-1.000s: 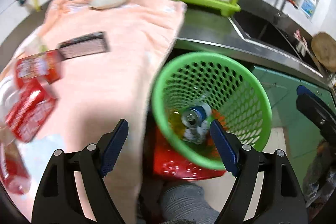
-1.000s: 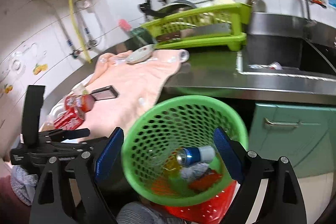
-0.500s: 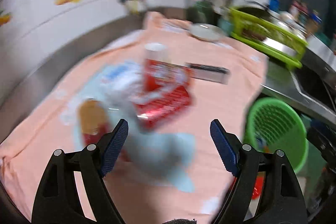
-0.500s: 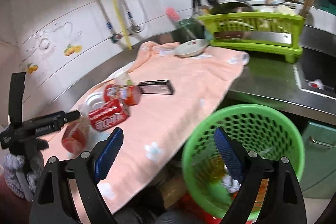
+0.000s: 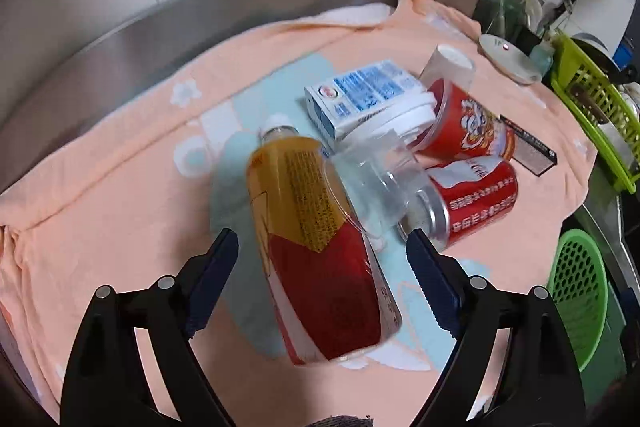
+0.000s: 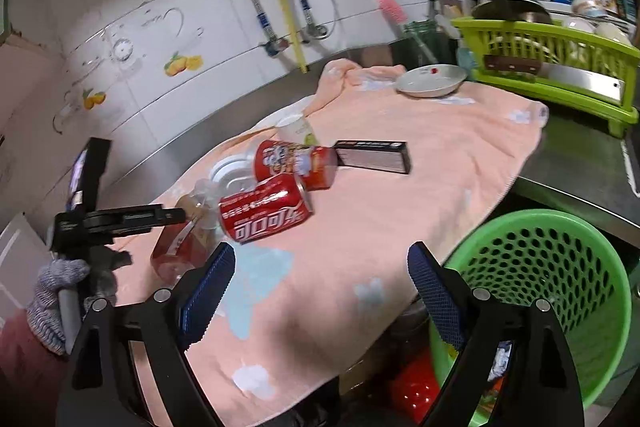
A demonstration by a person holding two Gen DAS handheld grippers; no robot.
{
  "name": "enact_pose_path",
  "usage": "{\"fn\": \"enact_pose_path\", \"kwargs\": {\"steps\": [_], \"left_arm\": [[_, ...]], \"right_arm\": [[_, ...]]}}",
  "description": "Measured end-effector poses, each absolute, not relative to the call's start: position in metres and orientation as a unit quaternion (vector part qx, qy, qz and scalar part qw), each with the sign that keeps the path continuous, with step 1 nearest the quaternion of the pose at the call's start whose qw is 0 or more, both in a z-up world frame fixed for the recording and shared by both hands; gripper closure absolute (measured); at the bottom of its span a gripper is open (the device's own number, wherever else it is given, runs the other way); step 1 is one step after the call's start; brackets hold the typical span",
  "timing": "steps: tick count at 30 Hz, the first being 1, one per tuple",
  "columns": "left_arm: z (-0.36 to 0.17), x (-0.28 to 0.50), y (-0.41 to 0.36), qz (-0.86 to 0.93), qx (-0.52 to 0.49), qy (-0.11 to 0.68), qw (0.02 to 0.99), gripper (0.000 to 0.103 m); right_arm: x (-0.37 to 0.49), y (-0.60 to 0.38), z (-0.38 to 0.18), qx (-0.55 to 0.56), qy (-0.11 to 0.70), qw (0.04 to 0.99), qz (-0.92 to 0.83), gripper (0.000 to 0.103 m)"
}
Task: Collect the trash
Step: 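Move the left gripper back to the towel and grasp the juice bottle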
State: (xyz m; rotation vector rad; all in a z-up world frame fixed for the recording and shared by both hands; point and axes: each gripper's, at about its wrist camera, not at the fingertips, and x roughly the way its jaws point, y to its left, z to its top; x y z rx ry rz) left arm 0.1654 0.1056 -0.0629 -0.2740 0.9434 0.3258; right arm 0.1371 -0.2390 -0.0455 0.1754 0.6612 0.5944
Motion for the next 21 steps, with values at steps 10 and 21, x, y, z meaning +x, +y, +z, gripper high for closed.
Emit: {"fn": "enact_pose_path", "kwargs": {"steps": [10, 21], "left_arm": [[-0.086, 0.193, 0.112, 0.150, -0.131, 0.484, 0.852, 0.017], [-0.093, 0.197, 0.129, 0.130, -0.148, 0.492, 0.848, 0.029]], "right_arm": [[0.150, -0.212, -0.051, 0.076, 0.332, 0.890, 0.304, 0.018], [0.172, -0.181, -0.061, 0.051, 0.358, 0.874, 0.324, 0.018]]}}
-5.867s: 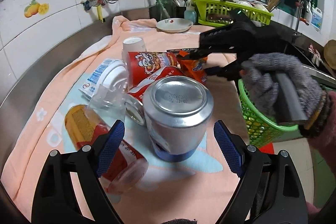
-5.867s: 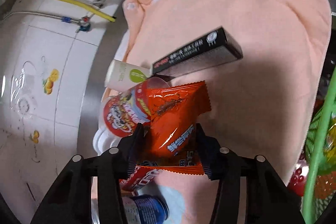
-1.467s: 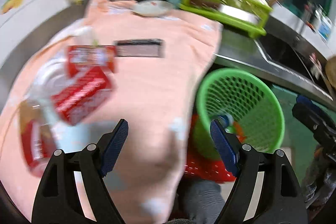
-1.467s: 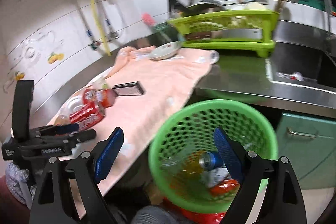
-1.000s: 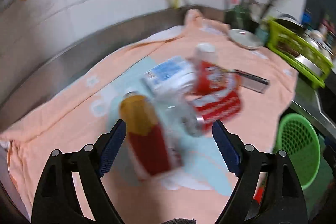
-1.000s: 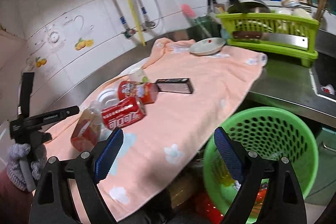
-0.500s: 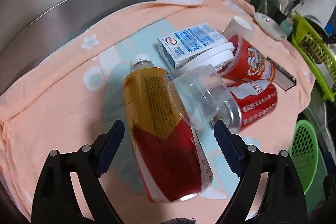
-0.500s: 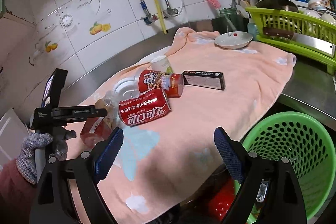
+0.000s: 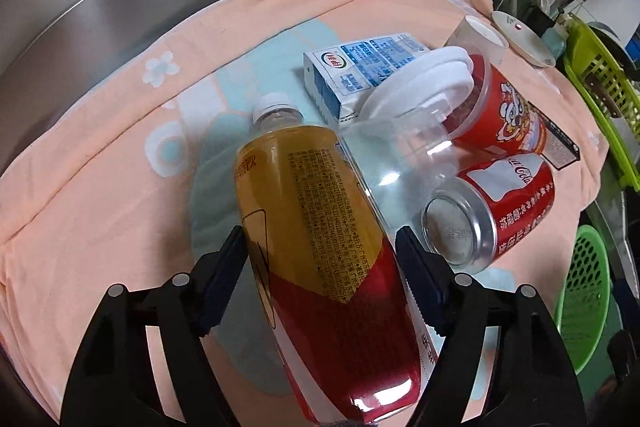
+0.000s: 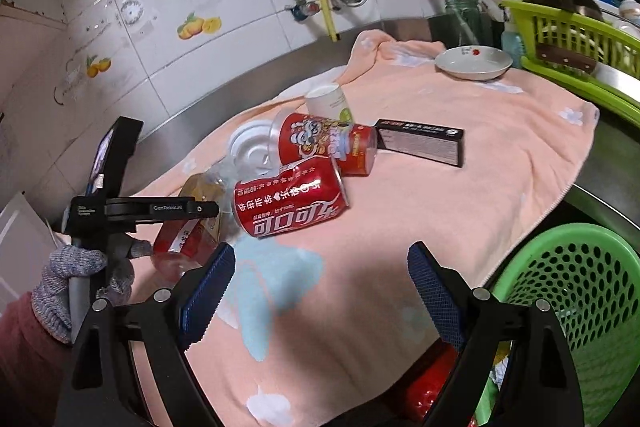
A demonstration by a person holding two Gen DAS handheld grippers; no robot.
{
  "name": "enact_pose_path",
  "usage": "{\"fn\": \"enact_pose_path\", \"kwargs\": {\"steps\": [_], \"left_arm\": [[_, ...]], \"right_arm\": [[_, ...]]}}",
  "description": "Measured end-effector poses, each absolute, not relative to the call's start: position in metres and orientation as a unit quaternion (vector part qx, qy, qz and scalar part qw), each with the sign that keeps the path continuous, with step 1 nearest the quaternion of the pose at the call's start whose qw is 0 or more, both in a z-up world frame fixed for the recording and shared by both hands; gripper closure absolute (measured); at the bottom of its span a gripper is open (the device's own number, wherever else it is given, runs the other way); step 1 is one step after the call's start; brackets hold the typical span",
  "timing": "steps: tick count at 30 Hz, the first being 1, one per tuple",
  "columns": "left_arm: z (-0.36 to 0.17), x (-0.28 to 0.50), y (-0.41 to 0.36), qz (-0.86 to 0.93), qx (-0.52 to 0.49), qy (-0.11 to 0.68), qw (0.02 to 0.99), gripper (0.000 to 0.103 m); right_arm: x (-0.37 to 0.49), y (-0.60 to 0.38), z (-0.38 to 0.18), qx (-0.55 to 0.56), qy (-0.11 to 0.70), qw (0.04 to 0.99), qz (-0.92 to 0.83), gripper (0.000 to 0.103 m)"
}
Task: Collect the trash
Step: 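Move the left gripper back to the towel and grasp the juice bottle, then lift the juice bottle with the left gripper while the right gripper grasps the clear lid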
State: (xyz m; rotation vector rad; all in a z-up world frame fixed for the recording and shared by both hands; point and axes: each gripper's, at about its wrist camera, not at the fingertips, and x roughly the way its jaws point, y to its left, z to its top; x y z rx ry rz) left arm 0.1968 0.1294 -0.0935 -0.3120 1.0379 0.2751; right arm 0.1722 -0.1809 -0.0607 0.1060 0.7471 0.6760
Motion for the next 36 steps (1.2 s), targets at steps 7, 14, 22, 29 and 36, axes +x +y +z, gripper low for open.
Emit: {"fn": "enact_pose_path", "kwargs": {"steps": [7, 14, 22, 29, 36], "left_arm": [[-0.091, 0.179, 0.138, 0.130, -0.142, 0.485, 0.853, 0.031], [-0.084, 0.154, 0.156, 0.135, -0.137, 0.480, 0.856, 0.032], [-0.081, 0.141, 0.172, 0.144, -0.127, 0.472, 0.860, 0.032], [-0.087, 0.136, 0.182, 0.137, -0.139, 0.473, 0.859, 0.032], [-0.083, 0.126, 0.195, 0.145, -0.142, 0.464, 0.863, 0.032]], "right_arm": [[0.179, -0.154, -0.061, 0.035, 0.363, 0.864, 0.346, 0.018], [0.183, -0.121, -0.059, -0.002, 0.357, 0.861, 0.362, 0.018], [0.200, -0.104, -0.067, 0.016, 0.384, 0.854, 0.350, 0.018], [0.202, -0.084, -0.056, -0.017, 0.374, 0.856, 0.356, 0.018], [0.207, -0.045, -0.042, -0.072, 0.352, 0.845, 0.397, 0.018]]}}
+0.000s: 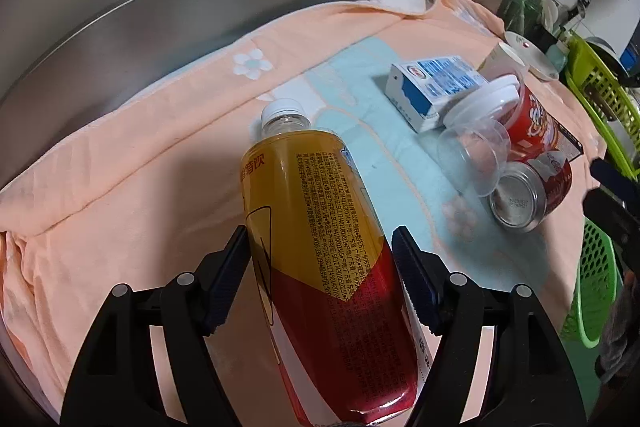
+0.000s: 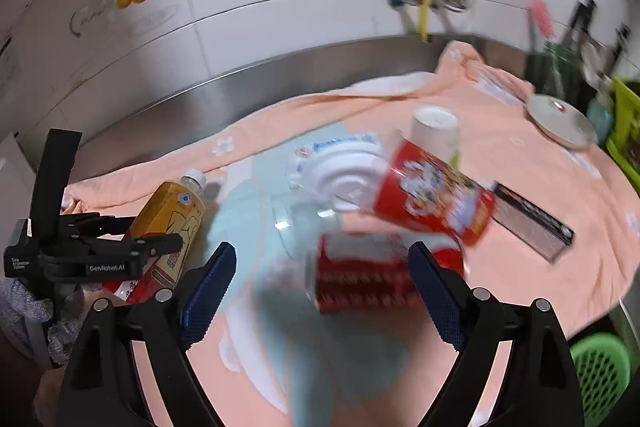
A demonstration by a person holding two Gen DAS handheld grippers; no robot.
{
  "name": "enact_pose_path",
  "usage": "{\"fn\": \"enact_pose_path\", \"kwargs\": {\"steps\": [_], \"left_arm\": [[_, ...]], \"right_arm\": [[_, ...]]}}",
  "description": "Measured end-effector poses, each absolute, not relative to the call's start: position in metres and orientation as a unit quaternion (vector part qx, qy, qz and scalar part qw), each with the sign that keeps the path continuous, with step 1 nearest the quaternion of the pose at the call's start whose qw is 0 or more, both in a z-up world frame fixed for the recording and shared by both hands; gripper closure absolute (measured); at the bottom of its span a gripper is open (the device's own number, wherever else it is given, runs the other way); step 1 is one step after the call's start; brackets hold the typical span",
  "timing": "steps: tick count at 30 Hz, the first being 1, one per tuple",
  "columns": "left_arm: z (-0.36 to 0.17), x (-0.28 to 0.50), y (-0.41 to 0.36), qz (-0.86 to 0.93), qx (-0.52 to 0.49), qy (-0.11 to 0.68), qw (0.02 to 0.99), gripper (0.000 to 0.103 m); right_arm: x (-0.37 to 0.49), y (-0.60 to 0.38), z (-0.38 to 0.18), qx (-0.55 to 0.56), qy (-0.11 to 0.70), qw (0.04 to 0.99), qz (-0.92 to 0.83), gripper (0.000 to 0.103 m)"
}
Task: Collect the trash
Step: 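Lift the juice bottle with the left gripper while the right gripper grasps the clear lid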
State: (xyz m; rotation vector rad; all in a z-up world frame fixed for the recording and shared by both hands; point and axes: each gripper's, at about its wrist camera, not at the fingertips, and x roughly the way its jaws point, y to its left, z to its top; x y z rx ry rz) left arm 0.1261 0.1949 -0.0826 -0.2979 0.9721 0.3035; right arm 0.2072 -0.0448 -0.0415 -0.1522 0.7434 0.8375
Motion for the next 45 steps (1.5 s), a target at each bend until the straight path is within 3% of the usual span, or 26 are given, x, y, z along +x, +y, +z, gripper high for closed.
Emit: {"fn": "enact_pose_path", "kwargs": {"steps": [12, 17, 41, 43, 45], "left_arm": [[-0.086, 0.114, 0.211, 0.150, -0.151, 0.461, 0.862, 0.032], [-0.088, 0.113, 0.212, 0.146, -0.153, 0.460, 0.862, 0.032], [-0.090, 0.110, 0.213, 0.139, -0.157, 0.460, 0.863, 0.032], [-0.090, 0.110, 0.213, 0.139, -0.156, 0.460, 0.863, 0.033], [-0.090, 0.110, 0.214, 0.140, -0.157, 0.460, 0.863, 0.033]], "right_arm": [[0.232, 0.029, -0.065, -0.163, 0.376, 0.813, 0.414, 0.042], [0.232, 0.047, -0.077, -0.210, 0.374, 0.811, 0.398, 0.042], [0.267, 0.053, -0.087, -0.203, 0.412, 0.799, 0.388, 0.042], [0.268, 0.054, -0.086, -0.207, 0.413, 0.797, 0.390, 0.045], [0.268, 0.055, -0.084, -0.212, 0.410, 0.796, 0.391, 0.055]]}}
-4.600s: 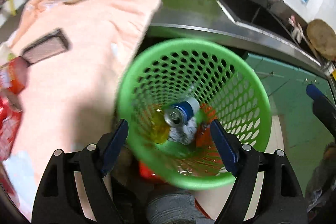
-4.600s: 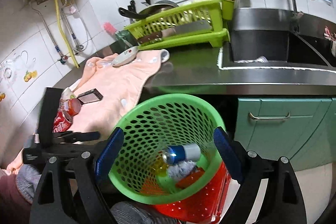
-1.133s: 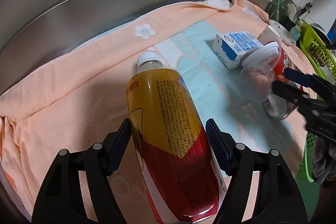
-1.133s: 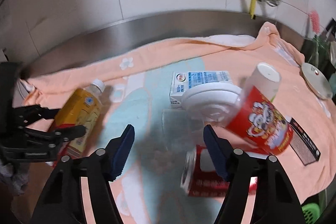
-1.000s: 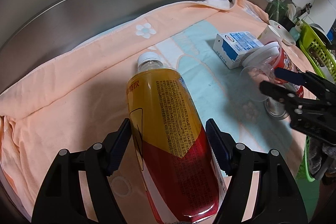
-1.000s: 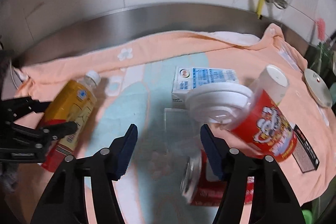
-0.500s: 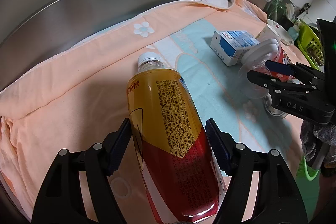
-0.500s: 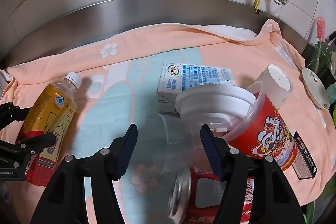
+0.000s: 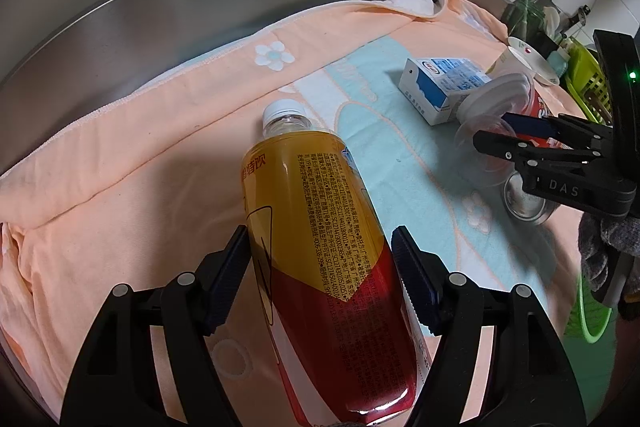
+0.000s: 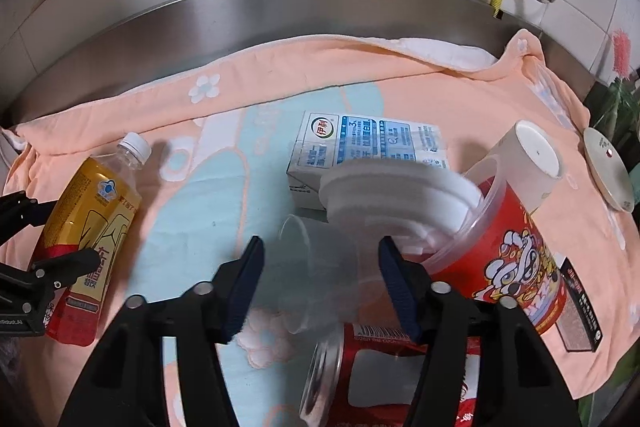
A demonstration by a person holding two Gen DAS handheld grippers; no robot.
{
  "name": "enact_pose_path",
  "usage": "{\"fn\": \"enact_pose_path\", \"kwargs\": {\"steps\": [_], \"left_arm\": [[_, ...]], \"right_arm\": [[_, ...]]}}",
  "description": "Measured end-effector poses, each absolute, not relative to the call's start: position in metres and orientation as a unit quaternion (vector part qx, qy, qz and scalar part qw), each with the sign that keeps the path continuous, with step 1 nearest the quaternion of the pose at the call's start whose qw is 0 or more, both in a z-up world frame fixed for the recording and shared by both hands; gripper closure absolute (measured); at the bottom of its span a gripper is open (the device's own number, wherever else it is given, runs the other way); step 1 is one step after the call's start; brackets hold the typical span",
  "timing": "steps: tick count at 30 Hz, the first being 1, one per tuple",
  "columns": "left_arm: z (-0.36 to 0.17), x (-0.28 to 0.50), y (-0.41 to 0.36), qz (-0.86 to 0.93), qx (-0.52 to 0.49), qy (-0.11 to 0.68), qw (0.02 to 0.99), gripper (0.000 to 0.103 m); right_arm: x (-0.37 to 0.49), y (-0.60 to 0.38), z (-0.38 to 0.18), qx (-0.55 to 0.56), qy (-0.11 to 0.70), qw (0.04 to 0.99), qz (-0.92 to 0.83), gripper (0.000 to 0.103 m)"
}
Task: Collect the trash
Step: 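Lift the juice bottle with the left gripper while the right gripper grasps the clear lid, then carry the clear lid with the right gripper and drop it into the green basket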
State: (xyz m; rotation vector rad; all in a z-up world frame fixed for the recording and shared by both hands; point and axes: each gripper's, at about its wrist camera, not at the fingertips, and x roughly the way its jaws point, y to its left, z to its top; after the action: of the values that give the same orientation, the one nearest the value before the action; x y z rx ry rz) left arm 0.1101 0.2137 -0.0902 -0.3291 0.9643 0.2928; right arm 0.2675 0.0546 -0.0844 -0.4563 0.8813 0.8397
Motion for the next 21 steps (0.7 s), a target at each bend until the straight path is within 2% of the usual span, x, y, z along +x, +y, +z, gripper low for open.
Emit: {"fn": "enact_pose_path", "kwargs": {"steps": [3, 7, 11, 21], "left_arm": [[-0.091, 0.110, 0.214, 0.141, -0.158, 0.460, 0.862, 0.033], [-0.090, 0.110, 0.213, 0.139, -0.158, 0.460, 0.863, 0.033], [-0.090, 0.109, 0.213, 0.140, -0.157, 0.460, 0.863, 0.033], [-0.090, 0.109, 0.212, 0.139, -0.159, 0.459, 0.863, 0.033]], "right_arm": [[0.266, 0.053, -0.083, -0.215, 0.408, 0.797, 0.390, 0.060], [0.266, 0.052, -0.083, -0.222, 0.407, 0.798, 0.385, 0.060], [0.267, 0.048, -0.083, -0.224, 0.412, 0.795, 0.385, 0.048], [0.279, 0.054, -0.091, -0.231, 0.443, 0.774, 0.389, 0.048]]}}
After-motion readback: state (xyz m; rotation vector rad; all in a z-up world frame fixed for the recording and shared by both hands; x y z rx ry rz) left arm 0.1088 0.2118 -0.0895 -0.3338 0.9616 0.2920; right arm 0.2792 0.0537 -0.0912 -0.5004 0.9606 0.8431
